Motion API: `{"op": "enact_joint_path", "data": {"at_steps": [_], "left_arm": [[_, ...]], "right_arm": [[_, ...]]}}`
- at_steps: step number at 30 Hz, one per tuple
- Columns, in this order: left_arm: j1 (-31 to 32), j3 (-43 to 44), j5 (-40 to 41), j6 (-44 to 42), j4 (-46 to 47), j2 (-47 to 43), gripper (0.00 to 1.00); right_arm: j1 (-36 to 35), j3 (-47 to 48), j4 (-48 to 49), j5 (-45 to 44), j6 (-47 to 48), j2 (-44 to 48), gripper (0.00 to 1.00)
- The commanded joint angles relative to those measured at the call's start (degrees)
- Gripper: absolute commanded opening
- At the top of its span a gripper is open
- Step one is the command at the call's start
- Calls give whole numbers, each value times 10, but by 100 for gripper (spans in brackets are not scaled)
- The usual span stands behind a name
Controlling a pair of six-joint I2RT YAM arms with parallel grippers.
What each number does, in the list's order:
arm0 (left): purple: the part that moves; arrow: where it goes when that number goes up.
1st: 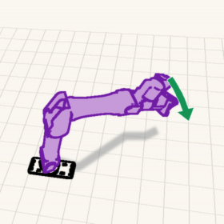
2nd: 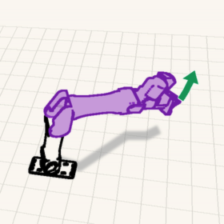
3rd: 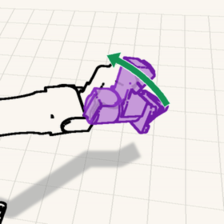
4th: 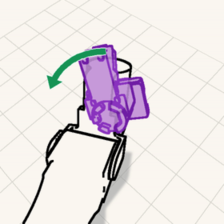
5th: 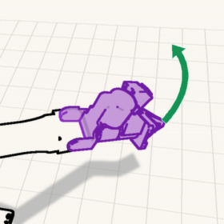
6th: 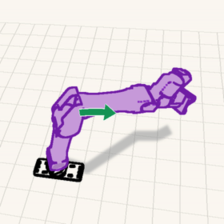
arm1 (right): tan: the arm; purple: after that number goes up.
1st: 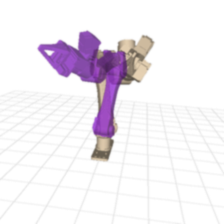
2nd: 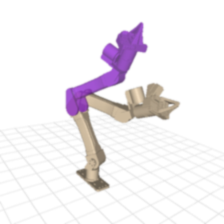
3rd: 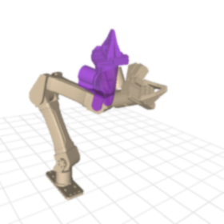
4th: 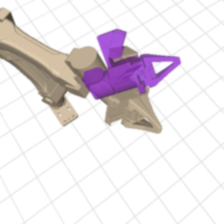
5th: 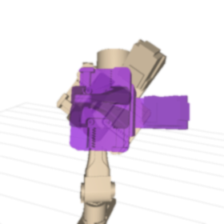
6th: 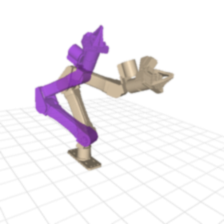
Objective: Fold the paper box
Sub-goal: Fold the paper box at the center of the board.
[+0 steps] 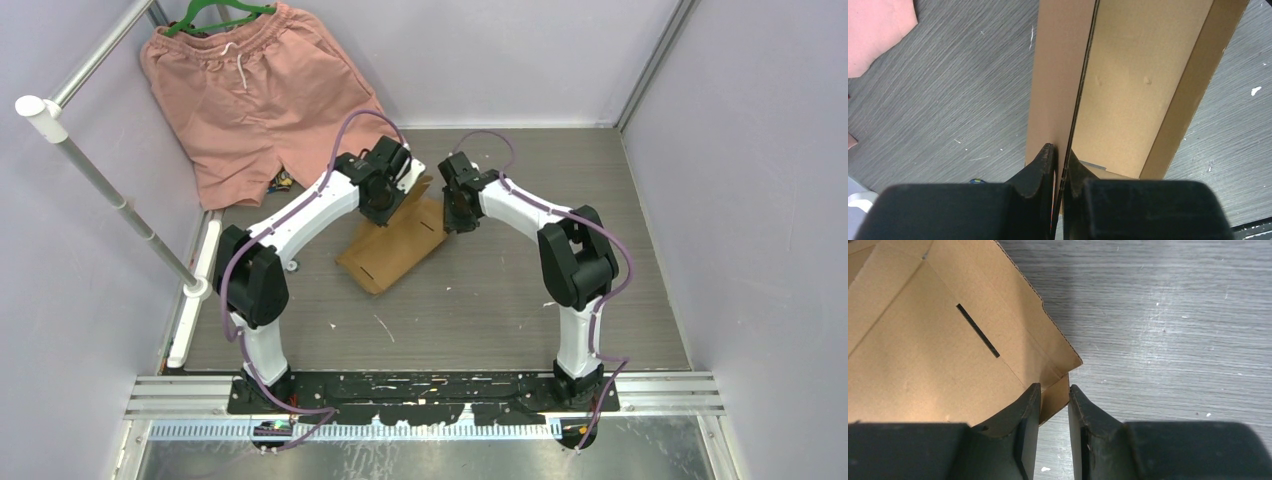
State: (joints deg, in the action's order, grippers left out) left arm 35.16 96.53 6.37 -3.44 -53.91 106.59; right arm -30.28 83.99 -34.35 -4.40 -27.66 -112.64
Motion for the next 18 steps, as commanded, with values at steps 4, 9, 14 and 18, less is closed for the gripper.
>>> {"op": "enact_joint_path", "data": {"at_steps": [4, 9, 14, 18], "left_arm": [[2, 12, -36, 8, 39, -28, 9], [2, -2, -45, 9, 47, -36, 9], [2, -44, -110, 16, 82, -75, 10], [2, -89, -176, 31, 132, -114, 10]], "right_arm": [[-37, 63, -47, -38, 36, 1, 30], [-47, 52, -53, -55, 52, 1, 29], [-48, -29, -19, -45, 64, 43, 28], [-50, -85, -5, -42, 87, 64, 28]]}}
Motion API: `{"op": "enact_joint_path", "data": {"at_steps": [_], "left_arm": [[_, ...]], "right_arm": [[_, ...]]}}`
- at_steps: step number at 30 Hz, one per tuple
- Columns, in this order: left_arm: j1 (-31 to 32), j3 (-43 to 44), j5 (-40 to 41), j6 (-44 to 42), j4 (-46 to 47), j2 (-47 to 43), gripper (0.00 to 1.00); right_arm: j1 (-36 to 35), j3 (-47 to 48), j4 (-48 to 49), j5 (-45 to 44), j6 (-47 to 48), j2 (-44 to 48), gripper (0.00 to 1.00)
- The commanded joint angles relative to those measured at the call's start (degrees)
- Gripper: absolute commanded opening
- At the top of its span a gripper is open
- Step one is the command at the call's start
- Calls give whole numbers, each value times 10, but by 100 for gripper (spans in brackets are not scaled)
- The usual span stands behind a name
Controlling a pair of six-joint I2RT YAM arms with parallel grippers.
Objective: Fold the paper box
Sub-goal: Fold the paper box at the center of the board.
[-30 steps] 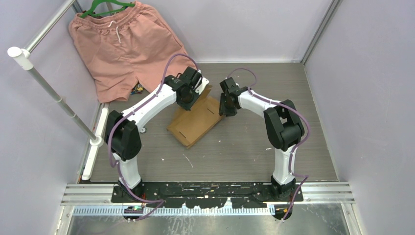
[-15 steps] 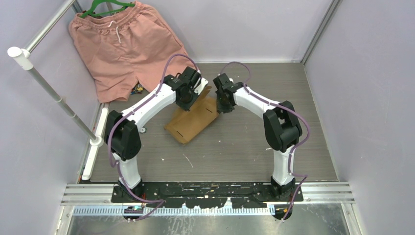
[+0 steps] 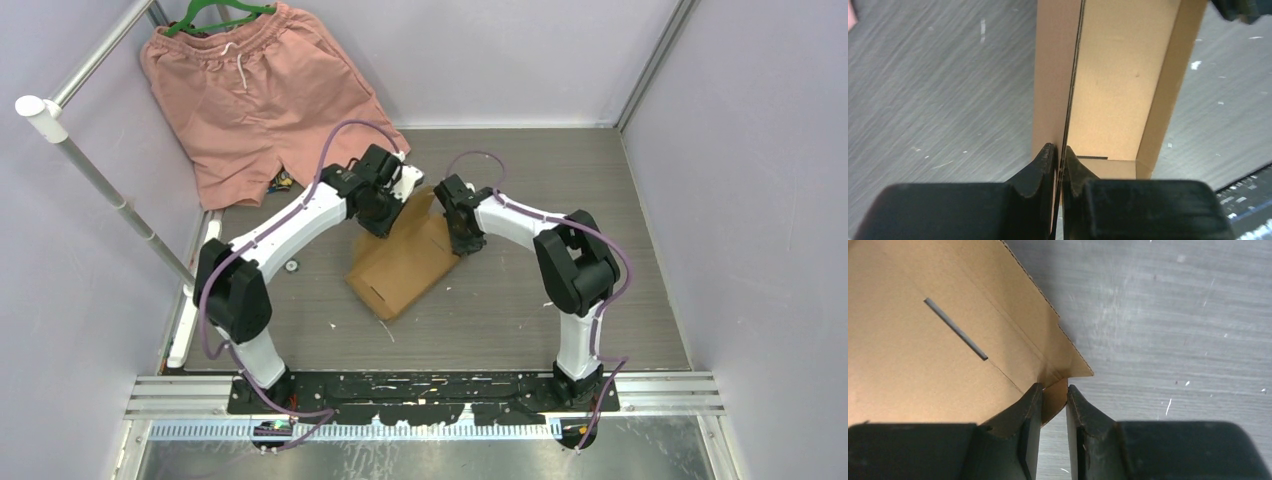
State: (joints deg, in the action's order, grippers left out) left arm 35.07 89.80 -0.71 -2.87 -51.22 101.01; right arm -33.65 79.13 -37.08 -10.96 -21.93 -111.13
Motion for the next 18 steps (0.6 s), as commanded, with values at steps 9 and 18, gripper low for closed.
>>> {"op": "enact_joint_path", "data": {"at_steps": [9, 18], "left_arm": [[3, -98, -154, 65, 162, -109, 11], [3, -115, -125, 67, 160, -104, 11]], "right_arm": [[-40, -100, 39, -30, 58, 106, 27], [-51, -100, 37, -47, 54, 119, 43]]}}
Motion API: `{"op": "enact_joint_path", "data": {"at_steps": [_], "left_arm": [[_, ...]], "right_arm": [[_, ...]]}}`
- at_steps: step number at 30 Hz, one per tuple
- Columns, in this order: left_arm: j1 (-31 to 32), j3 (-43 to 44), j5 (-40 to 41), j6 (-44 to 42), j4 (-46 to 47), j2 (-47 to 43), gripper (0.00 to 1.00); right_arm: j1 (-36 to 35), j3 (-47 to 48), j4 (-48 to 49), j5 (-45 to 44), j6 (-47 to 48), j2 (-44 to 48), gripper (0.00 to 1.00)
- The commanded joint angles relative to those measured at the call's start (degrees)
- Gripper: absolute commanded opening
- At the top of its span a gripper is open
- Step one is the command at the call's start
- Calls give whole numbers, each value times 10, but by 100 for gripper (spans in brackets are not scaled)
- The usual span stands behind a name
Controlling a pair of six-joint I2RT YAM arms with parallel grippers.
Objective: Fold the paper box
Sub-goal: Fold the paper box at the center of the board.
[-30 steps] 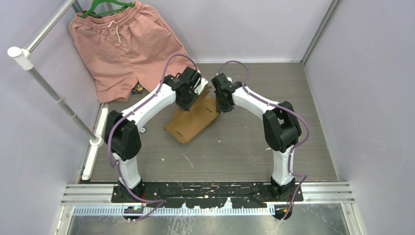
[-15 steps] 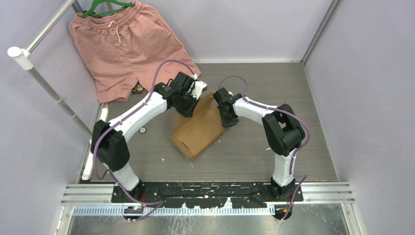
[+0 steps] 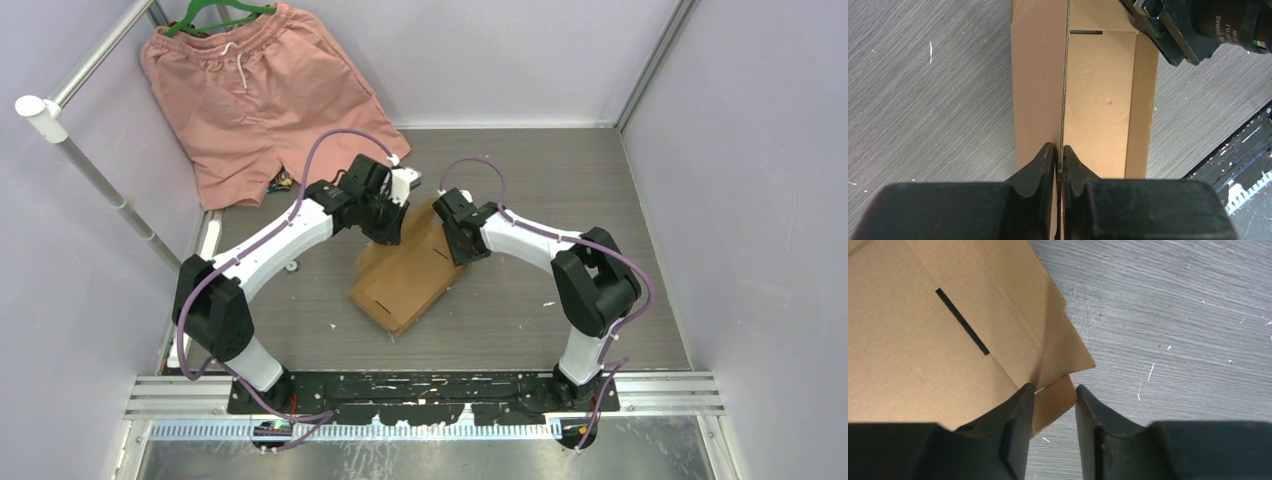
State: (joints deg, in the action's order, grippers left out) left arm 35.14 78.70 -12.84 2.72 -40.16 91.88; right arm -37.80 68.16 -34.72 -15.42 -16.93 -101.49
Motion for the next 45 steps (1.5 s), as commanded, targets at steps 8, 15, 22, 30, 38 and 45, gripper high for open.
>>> {"op": "enact_joint_path", "data": {"at_steps": [8, 15, 22, 30, 38, 45], "left_arm": [[1, -19, 28, 9, 44, -21, 10], [0, -14, 18, 14, 42, -48, 11], [-4, -5, 7, 15, 36, -61, 11], [-5, -4, 7, 15, 37, -48, 11], [-7, -18, 15, 18, 45, -15, 11], [-8, -21, 14, 18, 44, -6, 11]], "right_arm": [[3, 7, 24, 33, -27, 48, 57], [59, -9, 46, 137, -48, 124, 61], [100, 6, 3, 192, -52, 140, 63], [108, -1, -18, 165, -47, 133, 64], [144, -43, 1, 186, -62, 112, 64], [148, -44, -6, 194, -60, 118, 64]]}}
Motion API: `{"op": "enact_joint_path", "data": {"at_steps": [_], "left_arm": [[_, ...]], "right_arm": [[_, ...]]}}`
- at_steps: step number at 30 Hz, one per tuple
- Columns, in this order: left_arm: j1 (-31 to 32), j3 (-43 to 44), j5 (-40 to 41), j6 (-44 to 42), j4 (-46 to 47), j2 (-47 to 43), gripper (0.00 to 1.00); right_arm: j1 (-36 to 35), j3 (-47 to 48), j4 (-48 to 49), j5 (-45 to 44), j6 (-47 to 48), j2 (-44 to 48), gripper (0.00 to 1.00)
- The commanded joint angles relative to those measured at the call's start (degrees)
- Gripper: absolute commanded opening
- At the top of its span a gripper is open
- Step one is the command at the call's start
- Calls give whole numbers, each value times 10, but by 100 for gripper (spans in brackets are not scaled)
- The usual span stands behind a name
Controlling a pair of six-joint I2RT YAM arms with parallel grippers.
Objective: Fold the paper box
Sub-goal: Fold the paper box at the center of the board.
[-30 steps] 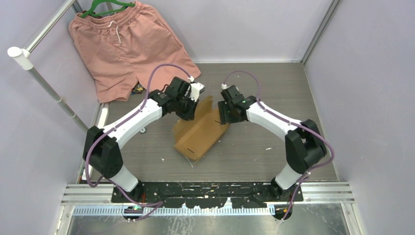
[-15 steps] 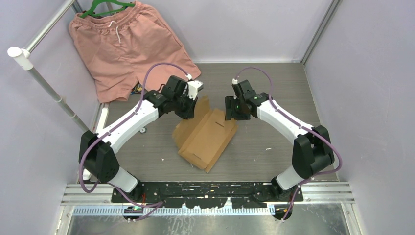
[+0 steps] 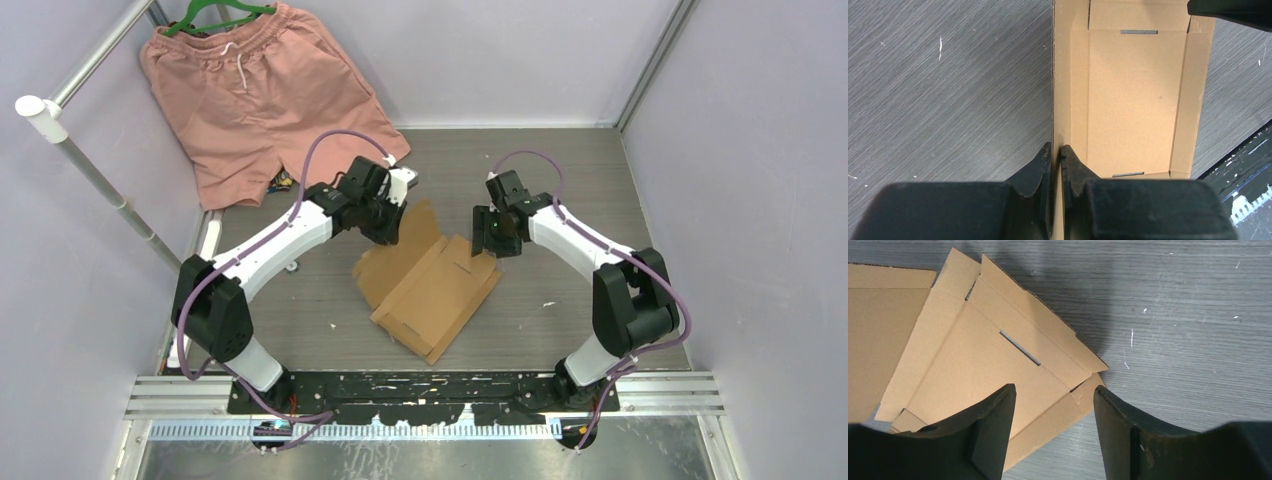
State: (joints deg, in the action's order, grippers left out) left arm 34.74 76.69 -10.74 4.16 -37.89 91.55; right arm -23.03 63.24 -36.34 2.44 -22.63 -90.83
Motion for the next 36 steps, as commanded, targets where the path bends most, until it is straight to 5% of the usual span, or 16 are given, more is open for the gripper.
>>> {"op": "enact_joint_path", "data": {"at_steps": [1, 6, 10, 36], "left_arm": [[-4, 0, -7, 3, 22, -2, 11], [-5, 3, -17, 5, 19, 0, 11], [-5, 4, -18, 6, 15, 0, 31], [-5, -18, -36, 20, 34, 15, 33]], "right_arm": [[1, 4, 10, 20, -4, 12, 64], [2, -9, 11, 41, -7, 11, 65], [2, -22, 18, 36, -9, 12, 65], [1, -37, 123, 121, -26, -83, 57]]}}
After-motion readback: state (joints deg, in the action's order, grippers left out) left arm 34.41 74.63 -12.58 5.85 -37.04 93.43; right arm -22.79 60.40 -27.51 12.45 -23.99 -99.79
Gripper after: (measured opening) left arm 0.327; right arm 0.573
